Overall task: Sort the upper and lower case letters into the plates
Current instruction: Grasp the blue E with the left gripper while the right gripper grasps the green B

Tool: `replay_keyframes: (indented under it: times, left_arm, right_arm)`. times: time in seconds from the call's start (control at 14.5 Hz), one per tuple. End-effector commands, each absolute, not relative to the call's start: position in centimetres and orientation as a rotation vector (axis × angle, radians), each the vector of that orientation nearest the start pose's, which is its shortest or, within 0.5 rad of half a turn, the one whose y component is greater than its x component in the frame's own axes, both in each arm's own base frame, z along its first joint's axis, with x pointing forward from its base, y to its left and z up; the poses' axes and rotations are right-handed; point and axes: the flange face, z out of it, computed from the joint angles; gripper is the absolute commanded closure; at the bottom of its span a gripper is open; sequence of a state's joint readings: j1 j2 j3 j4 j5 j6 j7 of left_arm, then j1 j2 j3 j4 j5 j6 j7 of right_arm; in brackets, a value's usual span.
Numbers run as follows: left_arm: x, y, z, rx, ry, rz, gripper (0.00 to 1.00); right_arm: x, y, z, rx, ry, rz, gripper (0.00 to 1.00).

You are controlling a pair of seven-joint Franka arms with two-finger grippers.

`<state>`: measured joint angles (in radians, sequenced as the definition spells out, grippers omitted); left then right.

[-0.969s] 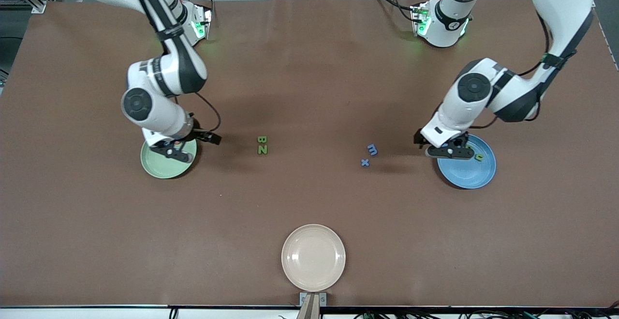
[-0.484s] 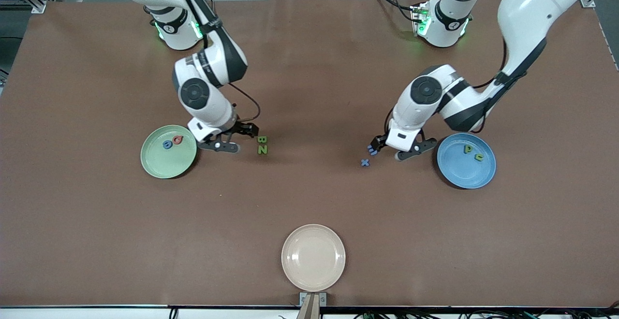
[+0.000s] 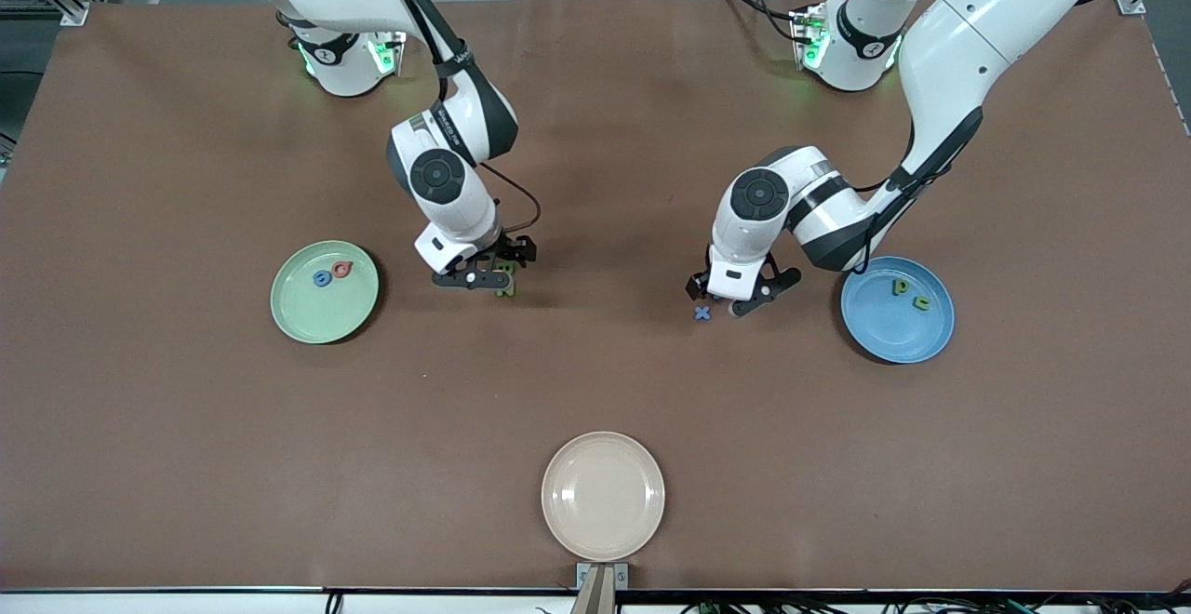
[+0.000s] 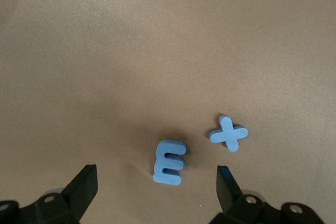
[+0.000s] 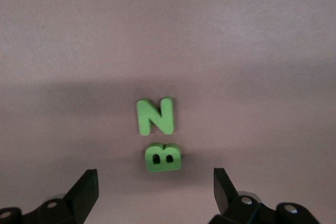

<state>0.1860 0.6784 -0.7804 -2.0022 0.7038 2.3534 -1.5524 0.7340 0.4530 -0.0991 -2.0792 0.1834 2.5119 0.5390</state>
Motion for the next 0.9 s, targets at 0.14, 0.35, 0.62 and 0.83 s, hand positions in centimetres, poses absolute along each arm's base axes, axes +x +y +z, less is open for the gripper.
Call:
replay_keyframes:
  times: [0.14,0.35,0.62,0.83]
  left_arm:
    - [50.4,-32.2,19.0,-3.025,-0.816,0.012,0.12]
    - [50.3,-32.3,18.1,-3.046,-0.786,0.006,0.21]
    - [50.3,-32.3,17.8,-3.048,-0.780,0.007,0.33]
    - [50.4,-32.2,17.8,-3.049,-0.780,0.006,0.55]
  right_arm:
    - [46.4,35.9,19.3,-3.099,0.023,0.038,0.13]
    - [46.4,35.8,18.0,-3.112,0.005,0.021,0.22]
    - [46.4,35.4,17.2,-3.125,-0.006,0.017,0.24]
    - [46.0,35.0,16.7,-3.130,-0.006,0.022,0.38]
